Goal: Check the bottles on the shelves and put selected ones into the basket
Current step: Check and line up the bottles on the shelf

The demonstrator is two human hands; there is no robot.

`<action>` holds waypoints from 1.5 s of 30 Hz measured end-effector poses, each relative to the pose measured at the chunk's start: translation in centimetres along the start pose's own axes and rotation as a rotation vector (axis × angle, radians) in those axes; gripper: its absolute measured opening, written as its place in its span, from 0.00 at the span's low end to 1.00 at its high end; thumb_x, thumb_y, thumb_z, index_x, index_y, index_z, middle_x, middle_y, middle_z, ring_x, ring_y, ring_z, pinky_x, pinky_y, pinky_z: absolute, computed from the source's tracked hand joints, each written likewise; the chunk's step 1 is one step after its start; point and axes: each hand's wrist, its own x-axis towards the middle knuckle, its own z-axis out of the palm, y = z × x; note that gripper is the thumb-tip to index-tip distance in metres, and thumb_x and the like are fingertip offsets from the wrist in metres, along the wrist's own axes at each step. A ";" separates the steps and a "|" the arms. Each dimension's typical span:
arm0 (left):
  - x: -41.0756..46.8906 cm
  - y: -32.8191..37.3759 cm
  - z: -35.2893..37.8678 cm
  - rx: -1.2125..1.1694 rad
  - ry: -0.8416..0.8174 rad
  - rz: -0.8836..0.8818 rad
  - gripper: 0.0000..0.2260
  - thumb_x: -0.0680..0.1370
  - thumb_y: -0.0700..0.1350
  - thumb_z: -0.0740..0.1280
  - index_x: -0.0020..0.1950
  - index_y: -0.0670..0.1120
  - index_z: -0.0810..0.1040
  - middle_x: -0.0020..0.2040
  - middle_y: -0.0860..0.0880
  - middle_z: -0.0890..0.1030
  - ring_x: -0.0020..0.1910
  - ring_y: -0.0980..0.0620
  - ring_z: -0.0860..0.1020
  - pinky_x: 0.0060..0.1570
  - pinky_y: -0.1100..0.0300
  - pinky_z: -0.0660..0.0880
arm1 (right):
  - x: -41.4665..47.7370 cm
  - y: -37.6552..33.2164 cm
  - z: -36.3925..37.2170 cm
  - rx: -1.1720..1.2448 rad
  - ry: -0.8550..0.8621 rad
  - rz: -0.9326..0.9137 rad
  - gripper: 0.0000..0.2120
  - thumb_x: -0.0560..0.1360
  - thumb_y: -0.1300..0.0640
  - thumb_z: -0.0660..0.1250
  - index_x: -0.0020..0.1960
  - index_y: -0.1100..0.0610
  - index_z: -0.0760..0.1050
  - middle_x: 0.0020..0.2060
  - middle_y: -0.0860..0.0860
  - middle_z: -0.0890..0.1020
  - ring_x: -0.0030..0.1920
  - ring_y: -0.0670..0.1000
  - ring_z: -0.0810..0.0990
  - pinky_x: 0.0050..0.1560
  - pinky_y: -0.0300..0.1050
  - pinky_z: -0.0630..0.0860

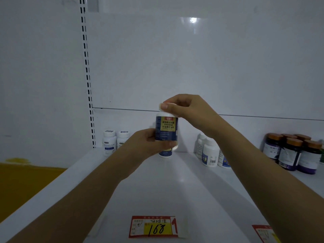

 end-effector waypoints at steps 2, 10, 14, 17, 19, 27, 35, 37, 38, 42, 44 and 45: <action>0.1 -0.1 0.0 0.005 0.006 -0.010 0.22 0.66 0.50 0.74 0.58 0.51 0.76 0.57 0.49 0.81 0.58 0.48 0.78 0.65 0.47 0.71 | 0.0 -0.1 0.0 -0.002 -0.001 0.002 0.15 0.71 0.42 0.70 0.51 0.50 0.81 0.44 0.43 0.83 0.48 0.42 0.81 0.49 0.38 0.76; 0.5 -0.1 0.3 0.007 0.032 -0.019 0.18 0.70 0.47 0.72 0.59 0.52 0.74 0.58 0.48 0.80 0.58 0.47 0.78 0.65 0.46 0.71 | -0.1 -0.1 -0.1 0.015 0.003 0.018 0.15 0.71 0.42 0.70 0.51 0.50 0.81 0.45 0.43 0.84 0.49 0.42 0.81 0.52 0.39 0.76; 0.4 -0.1 0.4 0.005 0.021 -0.005 0.16 0.69 0.47 0.73 0.55 0.53 0.75 0.57 0.49 0.81 0.57 0.48 0.78 0.64 0.47 0.71 | -0.2 0.0 -0.2 0.020 -0.002 0.019 0.15 0.71 0.42 0.70 0.51 0.51 0.81 0.46 0.44 0.84 0.49 0.43 0.81 0.52 0.40 0.77; 0.4 -0.1 0.4 0.017 0.030 0.024 0.14 0.70 0.47 0.72 0.52 0.55 0.75 0.52 0.53 0.81 0.53 0.52 0.79 0.60 0.53 0.73 | -0.2 -0.1 -0.3 0.031 -0.002 0.012 0.15 0.71 0.43 0.70 0.52 0.51 0.81 0.46 0.44 0.84 0.49 0.44 0.81 0.53 0.40 0.77; 0.5 0.1 0.4 0.028 0.033 0.051 0.12 0.70 0.46 0.72 0.48 0.58 0.74 0.47 0.57 0.80 0.48 0.58 0.79 0.52 0.61 0.74 | -0.2 -0.1 -0.4 0.045 0.004 -0.006 0.15 0.72 0.45 0.70 0.53 0.52 0.81 0.47 0.45 0.84 0.50 0.44 0.81 0.55 0.42 0.77; 0.6 -0.3 -0.1 -0.167 -0.005 -0.018 0.16 0.71 0.43 0.72 0.59 0.46 0.78 0.54 0.47 0.83 0.54 0.50 0.81 0.58 0.57 0.76 | -0.1 0.2 -1.2 0.374 -0.168 0.038 0.12 0.79 0.57 0.62 0.60 0.58 0.77 0.57 0.54 0.81 0.57 0.50 0.80 0.59 0.43 0.77; 0.7 -0.4 -0.1 -0.223 0.042 -0.028 0.21 0.64 0.49 0.74 0.55 0.45 0.78 0.52 0.46 0.83 0.52 0.50 0.82 0.51 0.62 0.78 | 0.5 0.1 -0.9 0.312 -0.164 0.122 0.14 0.76 0.51 0.67 0.56 0.59 0.80 0.50 0.51 0.84 0.51 0.49 0.82 0.54 0.41 0.79; 0.5 -0.3 -0.4 -0.295 -0.038 -0.044 0.18 0.69 0.45 0.72 0.57 0.43 0.78 0.53 0.46 0.83 0.52 0.51 0.82 0.48 0.65 0.79 | 0.4 0.3 -1.0 0.428 -0.202 0.138 0.13 0.77 0.55 0.66 0.58 0.59 0.79 0.52 0.53 0.84 0.53 0.50 0.82 0.57 0.43 0.78; 0.5 -0.3 -0.5 -0.282 -0.031 -0.038 0.16 0.71 0.43 0.71 0.58 0.43 0.78 0.53 0.46 0.83 0.52 0.52 0.82 0.47 0.65 0.79 | 0.4 0.3 -0.8 0.474 -0.212 0.139 0.13 0.77 0.56 0.65 0.60 0.60 0.78 0.53 0.54 0.83 0.54 0.51 0.82 0.58 0.44 0.78; 0.3 -0.2 0.1 -0.083 0.165 0.040 0.19 0.69 0.47 0.74 0.58 0.46 0.77 0.51 0.51 0.82 0.48 0.56 0.81 0.48 0.65 0.77 | 0.1 0.2 0.0 0.479 -0.172 0.149 0.14 0.77 0.53 0.65 0.60 0.58 0.77 0.54 0.52 0.83 0.55 0.50 0.81 0.58 0.45 0.78; 0.4 -0.2 0.5 -0.012 0.259 0.061 0.16 0.68 0.48 0.75 0.53 0.50 0.75 0.45 0.57 0.80 0.42 0.61 0.78 0.37 0.72 0.73 | 0.0 0.0 0.3 0.347 -0.110 0.127 0.15 0.75 0.48 0.67 0.57 0.55 0.79 0.51 0.48 0.84 0.52 0.46 0.82 0.54 0.42 0.79; 0.4 -0.1 0.6 -0.001 0.274 0.051 0.15 0.68 0.48 0.75 0.51 0.51 0.74 0.43 0.58 0.79 0.40 0.62 0.77 0.35 0.72 0.72 | 0.0 0.0 0.4 0.335 -0.081 0.121 0.15 0.74 0.49 0.69 0.57 0.55 0.79 0.51 0.48 0.84 0.52 0.46 0.82 0.53 0.42 0.79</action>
